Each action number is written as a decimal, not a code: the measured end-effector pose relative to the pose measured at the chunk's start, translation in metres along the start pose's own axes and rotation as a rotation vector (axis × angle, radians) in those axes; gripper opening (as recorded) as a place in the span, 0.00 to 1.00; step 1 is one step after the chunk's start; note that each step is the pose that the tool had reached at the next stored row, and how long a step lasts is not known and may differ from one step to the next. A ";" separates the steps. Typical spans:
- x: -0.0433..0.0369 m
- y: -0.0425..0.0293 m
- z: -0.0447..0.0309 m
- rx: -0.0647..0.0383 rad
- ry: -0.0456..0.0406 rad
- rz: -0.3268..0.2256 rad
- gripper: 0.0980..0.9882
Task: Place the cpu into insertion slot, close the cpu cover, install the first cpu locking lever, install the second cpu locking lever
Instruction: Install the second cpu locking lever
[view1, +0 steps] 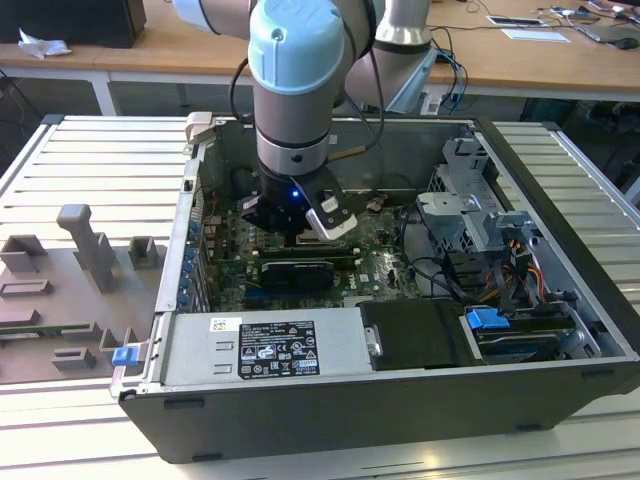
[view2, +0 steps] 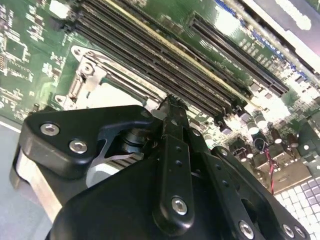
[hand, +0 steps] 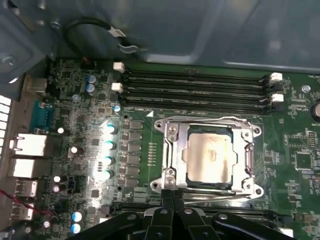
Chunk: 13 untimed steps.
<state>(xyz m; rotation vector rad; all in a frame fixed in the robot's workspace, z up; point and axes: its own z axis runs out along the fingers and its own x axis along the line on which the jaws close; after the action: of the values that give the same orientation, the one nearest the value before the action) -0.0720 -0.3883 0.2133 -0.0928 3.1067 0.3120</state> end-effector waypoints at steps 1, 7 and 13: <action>0.0012 -0.0008 0.0006 -0.010 -0.0005 -0.001 0.01; 0.0064 -0.0044 0.0094 -0.054 -0.0010 -0.010 0.01; 0.0074 -0.0059 0.0140 -0.082 -0.0004 -0.021 0.01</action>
<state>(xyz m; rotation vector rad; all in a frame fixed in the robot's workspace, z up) -0.0788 -0.3917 0.1982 -0.1264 3.0901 0.4386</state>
